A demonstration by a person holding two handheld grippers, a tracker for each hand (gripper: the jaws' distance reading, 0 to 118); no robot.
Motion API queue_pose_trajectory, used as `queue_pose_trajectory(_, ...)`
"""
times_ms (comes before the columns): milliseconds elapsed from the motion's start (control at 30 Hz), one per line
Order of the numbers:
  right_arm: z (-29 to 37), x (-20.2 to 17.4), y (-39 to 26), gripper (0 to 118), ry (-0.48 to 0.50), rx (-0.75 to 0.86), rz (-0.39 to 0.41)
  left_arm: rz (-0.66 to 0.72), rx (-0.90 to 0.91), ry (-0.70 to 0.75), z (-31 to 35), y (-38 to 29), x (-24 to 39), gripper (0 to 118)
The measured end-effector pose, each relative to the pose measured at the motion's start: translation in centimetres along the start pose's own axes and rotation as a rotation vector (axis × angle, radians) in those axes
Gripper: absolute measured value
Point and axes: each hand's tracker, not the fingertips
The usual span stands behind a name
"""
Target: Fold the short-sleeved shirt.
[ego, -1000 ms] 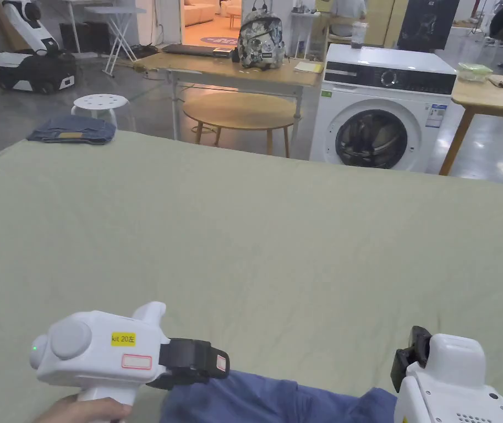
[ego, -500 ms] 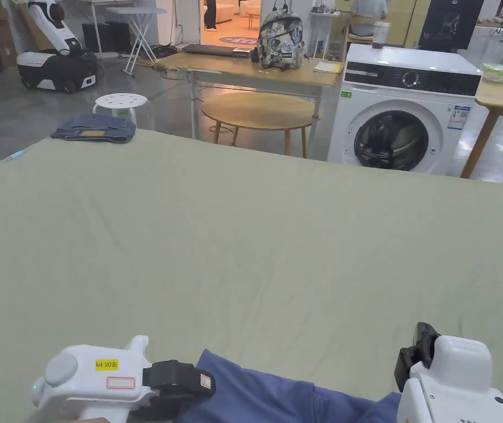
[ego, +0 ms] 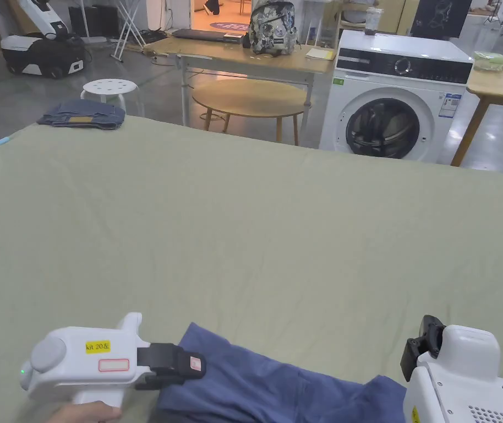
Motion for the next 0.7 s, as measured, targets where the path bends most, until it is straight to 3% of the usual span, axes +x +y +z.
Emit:
queue_pose_trajectory(67, 0.0, 0.0, 0.0, 0, 0.002, -0.002, -0.003, -0.084, 0.030, 0.043, 1.8, 1.5, -0.5, 3)
queue_pose_trajectory(367, -0.1, -0.3, -0.1, 0, 0.018, -0.007, -0.008, -0.193, 0.121, 0.292, 9.0, 3.8, 3.8, 3)
queue_pose_trajectory(700, 0.1, 0.0, -0.2, 0, 0.015, -0.012, -0.021, -0.257, 0.047, 0.259, 3.9, 1.7, 10.4, 3)
